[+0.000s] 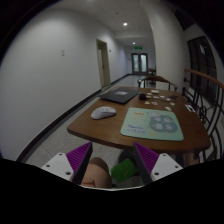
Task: Arrange mouse
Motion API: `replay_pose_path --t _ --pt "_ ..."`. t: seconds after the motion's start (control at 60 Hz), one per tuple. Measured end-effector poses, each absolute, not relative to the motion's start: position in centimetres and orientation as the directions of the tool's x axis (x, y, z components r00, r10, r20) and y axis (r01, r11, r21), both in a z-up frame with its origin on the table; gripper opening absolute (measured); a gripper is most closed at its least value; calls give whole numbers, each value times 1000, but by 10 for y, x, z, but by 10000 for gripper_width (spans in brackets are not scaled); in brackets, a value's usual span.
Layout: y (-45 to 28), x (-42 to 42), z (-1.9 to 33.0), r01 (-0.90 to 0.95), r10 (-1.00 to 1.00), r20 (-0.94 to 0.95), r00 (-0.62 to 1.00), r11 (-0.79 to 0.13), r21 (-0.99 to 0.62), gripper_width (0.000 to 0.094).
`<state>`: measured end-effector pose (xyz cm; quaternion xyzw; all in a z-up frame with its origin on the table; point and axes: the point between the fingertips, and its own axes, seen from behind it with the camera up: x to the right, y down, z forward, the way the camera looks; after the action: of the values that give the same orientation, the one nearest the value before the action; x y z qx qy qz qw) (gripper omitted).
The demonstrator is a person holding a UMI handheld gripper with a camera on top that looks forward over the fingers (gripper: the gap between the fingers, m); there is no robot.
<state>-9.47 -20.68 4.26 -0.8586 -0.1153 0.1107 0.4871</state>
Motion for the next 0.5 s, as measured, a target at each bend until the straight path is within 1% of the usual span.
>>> replay_pose_path --t 0.217,0.367,0.383,0.4,0.417,0.433,0.5 --pt "-196 -114 32 160 391 -62 918 -509 -846 827" --pt "-207 -112 21 222 407 -34 913 -565 -795 814" --pt "-207 -110 21 233 408 -22 913 -564 -792 857" --pt "-204 -108 28 241 409 -1 912 -538 -808 835" --pt "-204 -105 30 252 410 14 912 -533 -808 846" --pt "-206 -104 31 248 416 6 909 -532 -810 832" --pt "-215 -92 51 239 400 0 917 -546 -803 837"
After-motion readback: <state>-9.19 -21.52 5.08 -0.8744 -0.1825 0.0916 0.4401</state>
